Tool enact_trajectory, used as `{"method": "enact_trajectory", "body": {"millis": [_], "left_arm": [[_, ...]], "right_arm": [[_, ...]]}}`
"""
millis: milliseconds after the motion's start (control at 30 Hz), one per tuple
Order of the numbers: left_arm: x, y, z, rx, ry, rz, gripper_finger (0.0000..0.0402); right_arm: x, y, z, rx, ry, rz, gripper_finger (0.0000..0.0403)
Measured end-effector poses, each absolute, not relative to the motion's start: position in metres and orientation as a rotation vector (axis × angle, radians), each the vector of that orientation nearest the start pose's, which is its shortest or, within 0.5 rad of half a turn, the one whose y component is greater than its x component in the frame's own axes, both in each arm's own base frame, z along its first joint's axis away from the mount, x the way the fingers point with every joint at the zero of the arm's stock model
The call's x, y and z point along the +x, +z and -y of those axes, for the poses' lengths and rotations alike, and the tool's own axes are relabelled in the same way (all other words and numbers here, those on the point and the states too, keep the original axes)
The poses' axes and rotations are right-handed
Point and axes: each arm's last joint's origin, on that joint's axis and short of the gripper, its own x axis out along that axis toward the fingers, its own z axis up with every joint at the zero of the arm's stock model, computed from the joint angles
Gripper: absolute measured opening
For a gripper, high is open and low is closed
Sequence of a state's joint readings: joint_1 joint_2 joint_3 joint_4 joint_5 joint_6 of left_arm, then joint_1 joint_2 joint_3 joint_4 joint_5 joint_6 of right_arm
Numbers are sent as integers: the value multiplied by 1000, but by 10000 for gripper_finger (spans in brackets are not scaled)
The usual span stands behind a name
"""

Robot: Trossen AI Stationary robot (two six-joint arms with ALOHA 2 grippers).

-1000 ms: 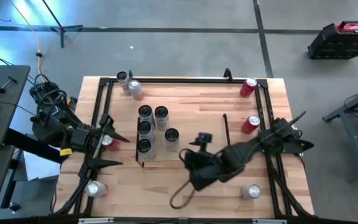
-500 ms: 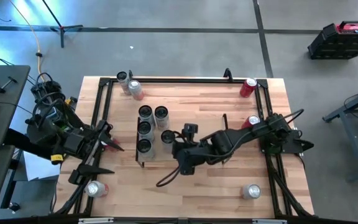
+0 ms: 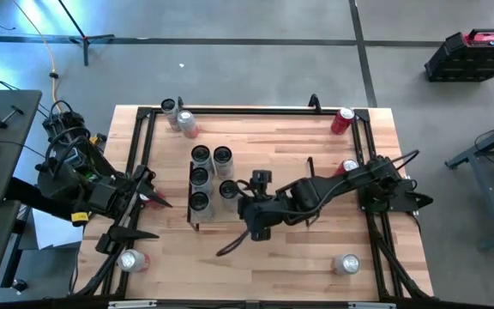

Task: Place canned beverage on shelf
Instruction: Adjust the white pink soda cans on the shelf

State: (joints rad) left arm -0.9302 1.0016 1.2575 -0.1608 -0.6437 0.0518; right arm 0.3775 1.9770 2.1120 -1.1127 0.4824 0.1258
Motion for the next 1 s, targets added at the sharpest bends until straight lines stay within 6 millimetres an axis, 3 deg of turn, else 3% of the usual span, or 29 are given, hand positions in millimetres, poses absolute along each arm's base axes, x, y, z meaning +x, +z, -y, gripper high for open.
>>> {"method": "enact_trajectory", "body": {"millis": [167, 433, 833, 1000], "left_arm": [[128, 455, 142, -22, -284, 74, 291], [128, 456, 142, 37, -280, 94, 291], [134, 455, 146, 12, -268, 100, 291], [134, 456, 146, 13, -268, 102, 291]], "right_arm": [[378, 358, -148, -212, -197, -919, 339], [390, 350, -161, -208, -106, -879, 339], [397, 351, -143, -282, -148, -870, 339], [400, 352, -135, -336, -245, -849, 339]]}}
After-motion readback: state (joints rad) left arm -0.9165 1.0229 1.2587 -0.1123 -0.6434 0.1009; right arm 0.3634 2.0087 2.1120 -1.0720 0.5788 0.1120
